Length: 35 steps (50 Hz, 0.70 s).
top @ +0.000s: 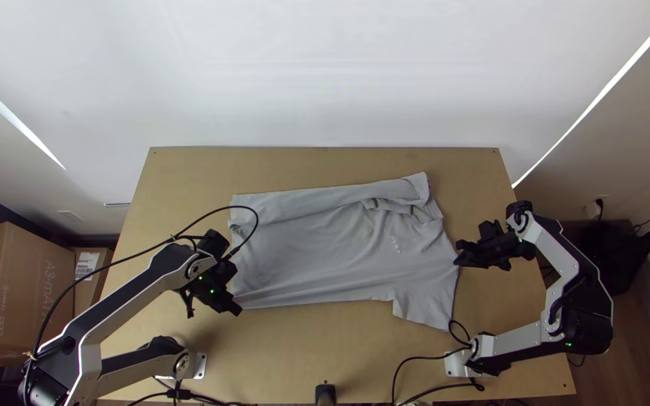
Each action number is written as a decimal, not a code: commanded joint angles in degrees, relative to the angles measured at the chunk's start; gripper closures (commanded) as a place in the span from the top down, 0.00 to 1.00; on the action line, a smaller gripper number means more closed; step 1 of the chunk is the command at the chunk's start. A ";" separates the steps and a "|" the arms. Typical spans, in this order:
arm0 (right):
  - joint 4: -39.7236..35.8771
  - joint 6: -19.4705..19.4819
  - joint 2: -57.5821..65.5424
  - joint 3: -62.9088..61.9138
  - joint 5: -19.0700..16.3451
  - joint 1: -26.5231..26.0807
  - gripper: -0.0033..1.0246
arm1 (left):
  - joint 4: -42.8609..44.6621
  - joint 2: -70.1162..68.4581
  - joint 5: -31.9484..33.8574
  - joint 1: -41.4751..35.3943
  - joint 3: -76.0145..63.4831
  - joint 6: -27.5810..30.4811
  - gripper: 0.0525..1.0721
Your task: Fold the t-shirt
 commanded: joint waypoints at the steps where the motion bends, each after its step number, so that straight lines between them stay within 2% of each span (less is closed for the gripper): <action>1: -0.57 -1.41 -1.86 2.32 0.57 1.19 0.02 | 0.01 -0.46 -0.13 0.51 1.78 0.17 0.02; 17: -0.84 -0.88 -8.45 6.89 0.30 6.82 0.02 | 4.41 2.35 -0.13 4.64 10.83 -1.77 0.02; 35: -0.75 0.70 -5.81 14.80 0.13 11.48 0.02 | 7.83 6.66 -0.13 9.48 16.28 -1.50 0.02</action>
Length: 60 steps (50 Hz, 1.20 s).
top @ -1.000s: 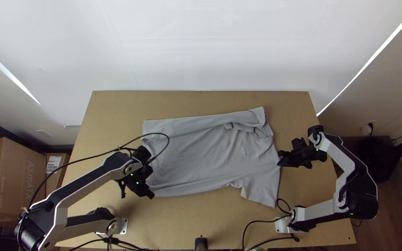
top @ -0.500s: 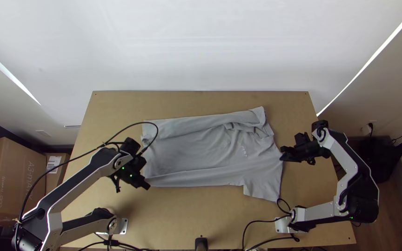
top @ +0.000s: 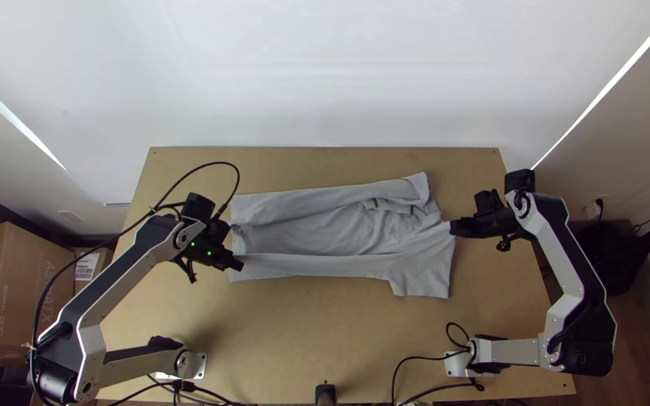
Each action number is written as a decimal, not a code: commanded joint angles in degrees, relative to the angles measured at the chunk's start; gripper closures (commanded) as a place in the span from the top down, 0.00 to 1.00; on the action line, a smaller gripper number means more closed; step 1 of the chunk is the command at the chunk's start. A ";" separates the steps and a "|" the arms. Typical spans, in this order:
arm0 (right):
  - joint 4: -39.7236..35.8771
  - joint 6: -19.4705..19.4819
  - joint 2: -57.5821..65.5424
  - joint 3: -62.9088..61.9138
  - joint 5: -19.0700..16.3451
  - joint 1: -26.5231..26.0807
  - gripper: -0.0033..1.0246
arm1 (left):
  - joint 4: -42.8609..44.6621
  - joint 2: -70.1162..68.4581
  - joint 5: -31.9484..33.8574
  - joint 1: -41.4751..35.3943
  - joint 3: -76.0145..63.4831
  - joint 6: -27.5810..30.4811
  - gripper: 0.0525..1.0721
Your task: Fold the t-shirt
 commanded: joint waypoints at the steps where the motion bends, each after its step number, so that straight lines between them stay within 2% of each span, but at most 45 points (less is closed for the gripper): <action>1: -0.42 0.87 2.17 4.03 -0.03 1.79 0.02 | 0.80 1.85 -0.09 1.52 2.75 -0.39 0.02; 14: 0.63 4.74 11.13 13.70 -0.03 4.61 0.02 | 2.38 6.60 0.00 6.00 8.99 -0.04 0.02; 30: 1.86 9.31 24.75 29.35 -0.03 5.05 0.02 | 3.52 14.59 1.05 9.96 16.90 0.14 0.02; 60: 1.16 12.92 44.88 50.79 0.06 7.42 0.02 | 5.10 25.93 1.05 11.19 28.33 -1.18 0.02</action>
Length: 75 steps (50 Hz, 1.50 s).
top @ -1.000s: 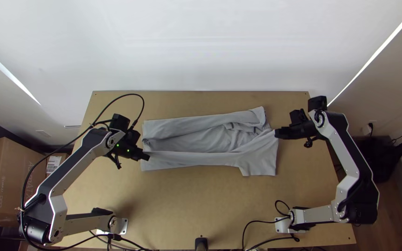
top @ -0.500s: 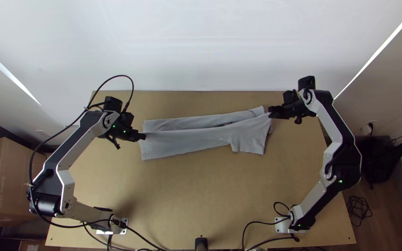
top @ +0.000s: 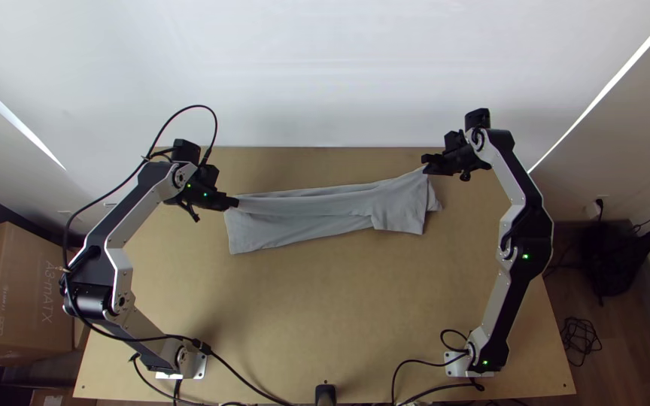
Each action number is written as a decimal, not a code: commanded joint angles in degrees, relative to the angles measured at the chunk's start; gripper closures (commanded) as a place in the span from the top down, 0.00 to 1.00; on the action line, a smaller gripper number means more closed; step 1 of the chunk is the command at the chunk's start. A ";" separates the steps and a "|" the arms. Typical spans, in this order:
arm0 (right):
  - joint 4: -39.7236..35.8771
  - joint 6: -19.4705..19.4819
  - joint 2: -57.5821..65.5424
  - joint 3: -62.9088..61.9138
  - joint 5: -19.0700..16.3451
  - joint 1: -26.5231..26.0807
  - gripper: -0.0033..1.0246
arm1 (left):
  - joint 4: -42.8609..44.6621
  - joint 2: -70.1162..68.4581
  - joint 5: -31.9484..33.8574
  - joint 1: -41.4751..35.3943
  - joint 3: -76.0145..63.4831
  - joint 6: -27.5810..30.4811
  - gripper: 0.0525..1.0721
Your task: Fold the t-shirt
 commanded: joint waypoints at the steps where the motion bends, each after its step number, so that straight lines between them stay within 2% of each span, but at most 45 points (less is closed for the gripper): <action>1: -0.35 1.59 4.23 3.71 0.00 0.27 0.02 | 0.32 2.59 0.33 0.52 2.01 -0.96 0.02; 9: -0.52 2.82 8.71 6.97 0.08 0.27 0.02 | 2.78 5.49 0.42 0.52 1.75 -0.96 0.02; 11: -0.52 3.26 9.33 7.49 0.08 0.27 0.03 | 3.04 5.84 0.51 0.35 1.40 -0.61 0.13; 12: -0.52 3.35 9.59 7.84 0.08 0.18 0.05 | 3.13 6.02 0.60 0.17 1.22 -0.52 0.21; 13: -0.52 3.44 9.86 8.20 0.26 0.18 0.12 | 3.48 6.02 0.77 0.00 0.78 -0.26 0.30; 14: -0.52 3.70 9.94 8.37 0.52 0.10 0.24 | 3.74 5.84 1.21 -0.18 0.43 0.01 0.38; 16: -0.52 4.06 10.03 8.55 0.70 -0.08 0.57 | 5.15 5.49 2.35 -0.36 -0.71 0.18 0.54; 17: -0.52 4.14 10.03 8.55 0.79 -0.08 0.77 | 5.94 5.23 2.79 -0.44 -1.32 0.01 0.61; 18: -0.52 4.14 9.94 8.55 0.96 -0.17 0.90 | 6.47 4.96 3.32 -0.44 -1.76 -0.17 0.66; 19: -0.43 4.32 9.86 8.64 1.49 -0.17 0.96 | 7.26 4.61 3.67 -0.44 -2.38 -0.43 0.71; 24: -0.43 4.93 8.45 8.64 2.02 -0.96 0.96 | 10.69 3.38 6.04 0.17 -5.28 -2.37 0.93; 25: -0.43 5.11 8.01 8.64 2.11 -1.22 0.96 | 10.69 3.47 6.66 0.43 -5.37 -2.46 0.95; 35: -0.79 6.96 0.10 5.21 1.84 -4.12 0.96 | 14.82 -1.54 8.86 3.69 -11.08 -3.77 0.95; 44: -0.96 7.83 -7.19 -1.12 -2.02 -6.14 0.96 | 15.35 -4.88 11.14 6.24 -16.09 -3.77 0.95; 46: -1.05 8.54 -8.07 -1.91 -4.05 -6.67 0.96 | 15.35 -5.41 11.93 6.67 -17.15 -3.51 0.95; 51: -1.75 11.97 -9.22 -2.26 -11.60 -8.52 0.96 | 16.49 -6.55 14.75 7.55 -20.13 -3.25 0.95; 59: -2.46 17.77 -9.74 -1.74 -26.63 -11.42 0.96 | 17.10 -5.85 17.65 8.52 -22.33 -2.81 0.95; 70: -5.18 19.26 -10.89 -2.09 -37.44 -13.00 0.96 | 20.44 -3.56 20.02 8.96 -24.26 -3.42 0.95; 75: -5.27 19.70 -12.03 -2.88 -39.11 -13.17 0.96 | 21.32 -2.33 19.93 7.64 -24.53 -4.39 0.95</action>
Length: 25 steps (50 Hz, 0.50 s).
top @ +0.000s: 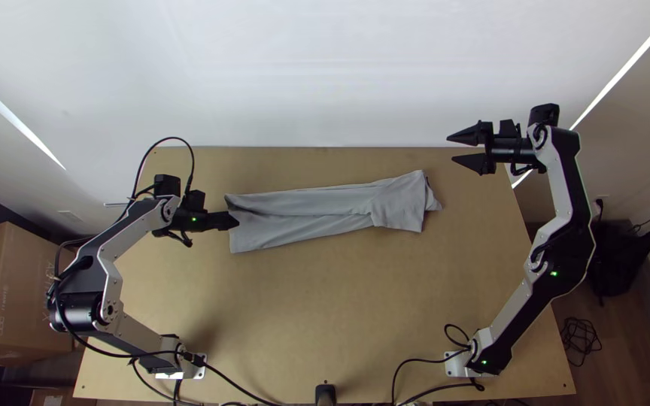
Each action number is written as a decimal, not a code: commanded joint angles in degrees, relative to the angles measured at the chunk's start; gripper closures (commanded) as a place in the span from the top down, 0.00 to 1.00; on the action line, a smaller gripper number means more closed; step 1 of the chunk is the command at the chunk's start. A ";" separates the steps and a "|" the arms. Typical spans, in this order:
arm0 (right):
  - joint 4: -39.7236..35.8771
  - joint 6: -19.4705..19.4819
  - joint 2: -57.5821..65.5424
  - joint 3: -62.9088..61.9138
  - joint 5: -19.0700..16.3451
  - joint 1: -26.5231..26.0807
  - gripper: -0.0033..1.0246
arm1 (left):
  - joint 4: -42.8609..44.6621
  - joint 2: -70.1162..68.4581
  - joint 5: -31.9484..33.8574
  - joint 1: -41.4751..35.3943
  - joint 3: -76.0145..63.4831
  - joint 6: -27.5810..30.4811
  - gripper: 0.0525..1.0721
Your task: Fold the t-shirt
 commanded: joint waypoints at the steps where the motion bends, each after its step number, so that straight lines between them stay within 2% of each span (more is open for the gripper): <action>1: -0.94 1.62 -3.05 -2.03 -2.09 -0.32 0.96 | 1.41 2.28 1.07 -1.32 -1.75 -1.77 0.95; 14: -0.85 1.89 -5.33 -2.64 -2.35 0.47 0.96 | 8.53 4.57 0.45 -8.00 -1.84 -5.81 0.95; 22: -0.85 1.89 -6.65 -3.61 -2.18 1.70 0.96 | 9.94 6.76 -1.57 -11.69 0.00 -8.36 0.95; 24: -0.85 1.89 -6.74 -3.78 -2.09 1.87 0.96 | 10.03 7.29 -1.66 -12.22 0.27 -8.62 0.93; 25: -0.85 1.80 -6.91 -3.87 -2.09 2.05 0.96 | 9.85 7.47 -1.74 -12.40 0.36 -8.71 0.88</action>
